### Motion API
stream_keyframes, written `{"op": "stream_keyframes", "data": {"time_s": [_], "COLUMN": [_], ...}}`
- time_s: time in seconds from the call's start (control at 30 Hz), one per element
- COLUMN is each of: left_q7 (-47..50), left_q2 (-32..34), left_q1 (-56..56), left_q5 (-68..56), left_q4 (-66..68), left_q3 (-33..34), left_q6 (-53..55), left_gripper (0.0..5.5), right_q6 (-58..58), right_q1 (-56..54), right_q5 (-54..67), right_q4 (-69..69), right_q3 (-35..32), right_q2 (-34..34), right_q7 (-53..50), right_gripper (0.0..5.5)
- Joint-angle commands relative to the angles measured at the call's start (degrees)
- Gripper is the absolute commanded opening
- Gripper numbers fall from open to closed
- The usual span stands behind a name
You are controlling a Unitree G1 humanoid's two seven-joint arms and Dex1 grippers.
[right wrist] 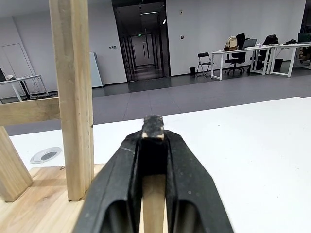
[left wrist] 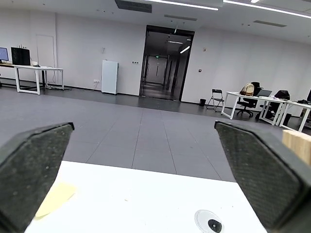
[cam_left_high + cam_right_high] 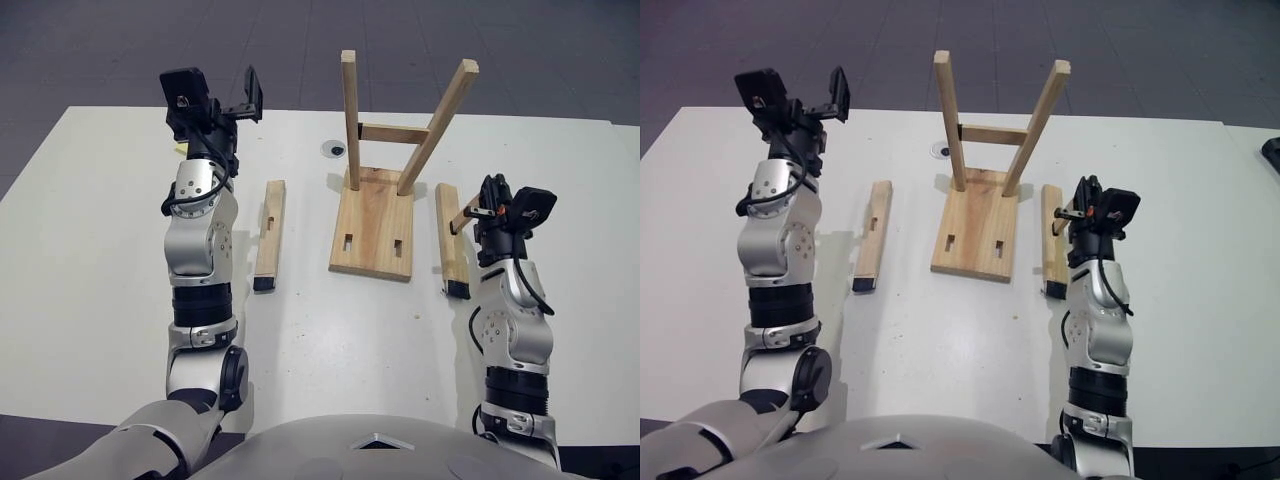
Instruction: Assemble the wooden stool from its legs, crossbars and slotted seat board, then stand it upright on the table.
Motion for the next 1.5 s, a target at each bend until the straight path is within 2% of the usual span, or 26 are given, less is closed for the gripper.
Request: {"op": "stream_keyframes", "data": {"time_s": [0.03,0.3,0.53,0.9,0.93,1.27,1.5], "left_q7": [0.5,1.1,1.2,2.1,2.2,2.8,2.7], "left_q2": [0.1,0.1,0.6,0.0,0.0,-0.4,0.0], "left_q1": [0.5,1.1,2.7,0.8,0.7,-0.4,-0.4], "left_q5": [0.7,1.0,1.0,1.2,1.2,1.3,1.2], "left_q4": [-0.9,-2.2,-3.9,-2.4,-2.3,0.2,0.4], "left_q3": [-0.5,-1.3,-1.4,-1.7,-1.7,-1.1,-0.8], "left_q6": [0.0,0.2,2.0,1.1,0.9,-1.2,-1.6], "left_gripper": [5.4,5.4,5.4,5.4,5.4,5.4,5.4], "right_q6": [1.8,-0.1,4.3,4.1,4.0,4.4,8.5], "right_q1": [6.3,10.6,14.0,10.1,9.8,5.8,3.1], "right_q5": [-1.8,-4.5,-5.5,-4.2,-4.2,-3.9,-2.3], "right_q4": [5.7,14.6,18.9,18.4,18.5,17.2,2.0], "right_q3": [1.3,3.5,4.7,3.8,3.7,3.3,0.9], "right_q2": [1.4,1.4,-0.1,-0.8,-0.9,-0.9,-3.4], "right_q7": [0.0,0.8,0.2,-0.2,-0.3,-0.4,-0.8], "right_gripper": [0.42,0.42,0.42,0.42,0.79,2.35,3.34]}}
